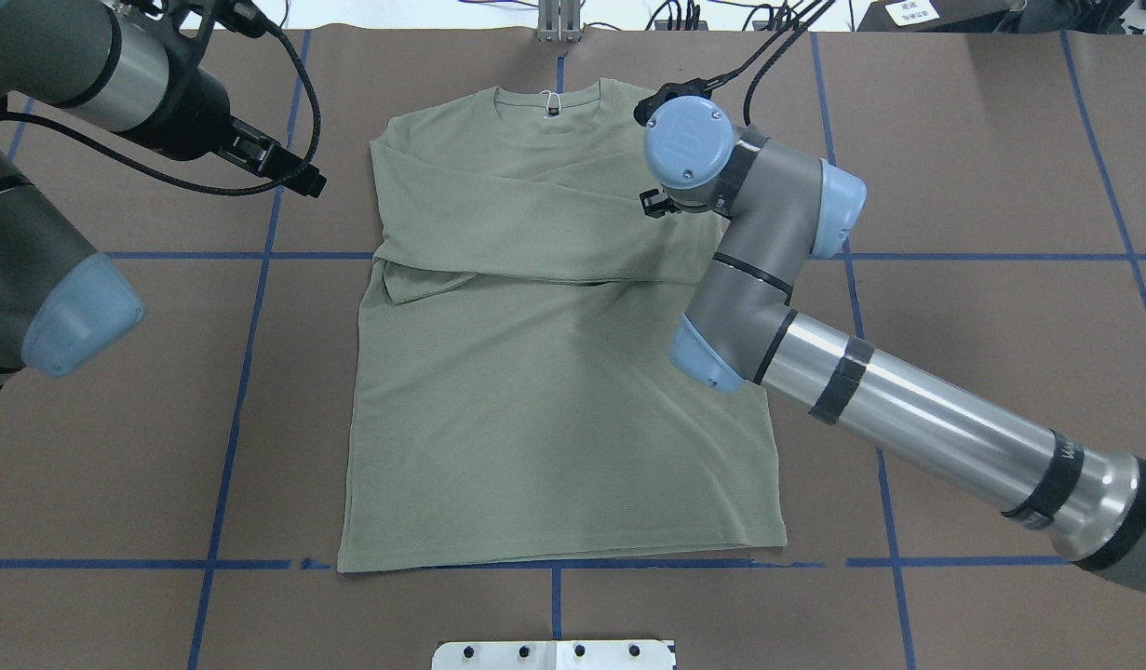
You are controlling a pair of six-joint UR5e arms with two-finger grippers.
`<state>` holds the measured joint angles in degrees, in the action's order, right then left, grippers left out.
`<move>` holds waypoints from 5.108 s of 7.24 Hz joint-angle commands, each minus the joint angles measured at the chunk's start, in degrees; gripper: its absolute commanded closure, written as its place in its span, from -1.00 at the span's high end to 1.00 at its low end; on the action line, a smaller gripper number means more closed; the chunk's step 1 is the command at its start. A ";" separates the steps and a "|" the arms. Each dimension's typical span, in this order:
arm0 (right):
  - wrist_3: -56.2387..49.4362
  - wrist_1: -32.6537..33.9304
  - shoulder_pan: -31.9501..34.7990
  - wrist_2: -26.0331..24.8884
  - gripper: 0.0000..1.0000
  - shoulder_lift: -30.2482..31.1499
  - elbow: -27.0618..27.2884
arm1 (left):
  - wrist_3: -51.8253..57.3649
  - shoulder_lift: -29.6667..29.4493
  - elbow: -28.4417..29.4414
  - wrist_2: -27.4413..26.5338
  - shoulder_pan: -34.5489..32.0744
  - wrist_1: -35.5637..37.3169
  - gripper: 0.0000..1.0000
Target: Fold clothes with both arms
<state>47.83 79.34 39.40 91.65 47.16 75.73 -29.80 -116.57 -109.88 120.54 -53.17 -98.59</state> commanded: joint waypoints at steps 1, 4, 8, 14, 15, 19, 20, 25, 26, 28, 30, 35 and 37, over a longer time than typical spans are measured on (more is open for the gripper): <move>5.68 -2.98 0.68 7.74 1.00 12.28 16.12 | -10.92 1.51 -2.60 -4.92 5.76 -1.08 1.00; 20.75 3.12 0.07 15.64 1.00 29.85 43.02 | -29.99 7.12 -9.72 -16.54 18.50 -4.22 1.00; 44.63 -7.62 -14.29 4.21 0.99 40.81 53.54 | -53.79 16.63 -10.26 -34.44 36.59 -16.28 1.00; 53.24 -7.71 -26.30 -11.14 1.00 41.96 55.23 | -68.46 22.34 -9.30 -40.12 45.87 -16.64 0.45; 53.15 -7.71 -26.30 -11.14 1.00 41.96 55.14 | -68.29 23.57 -9.30 -40.21 46.05 -16.64 0.45; 52.71 -7.71 -26.30 -11.05 1.00 42.05 54.88 | -68.11 23.49 -7.72 -40.12 47.54 -16.64 0.45; 52.71 -7.71 -26.30 -11.14 1.00 42.05 54.79 | -68.11 23.49 -7.54 -40.12 47.54 -16.64 0.45; 52.71 -7.71 -26.30 -11.14 1.00 42.14 54.70 | -68.72 23.41 -7.28 -40.12 47.90 -16.64 0.10; 52.71 -7.71 -26.30 -11.14 1.00 42.05 54.70 | -68.64 23.41 -7.10 -40.12 47.90 -16.64 0.10; 52.71 -7.71 -26.30 -11.14 1.00 42.05 54.70 | -68.64 23.41 -7.19 -40.03 47.90 -16.64 0.10; 52.71 -7.71 -26.30 -11.14 1.00 42.05 54.70 | -68.64 23.41 -7.19 -40.03 47.98 -16.64 0.10; 52.71 -7.62 -26.30 -11.14 1.00 42.05 54.61 | -68.72 23.23 -7.01 -40.12 49.13 -16.64 -0.21; 52.71 -7.62 -26.48 -11.14 1.00 42.05 54.00 | -68.20 23.23 -7.10 -40.12 49.13 -16.55 -1.00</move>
<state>100.55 71.72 13.01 80.51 89.21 130.01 -98.36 -93.36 -116.91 80.46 -4.08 -115.21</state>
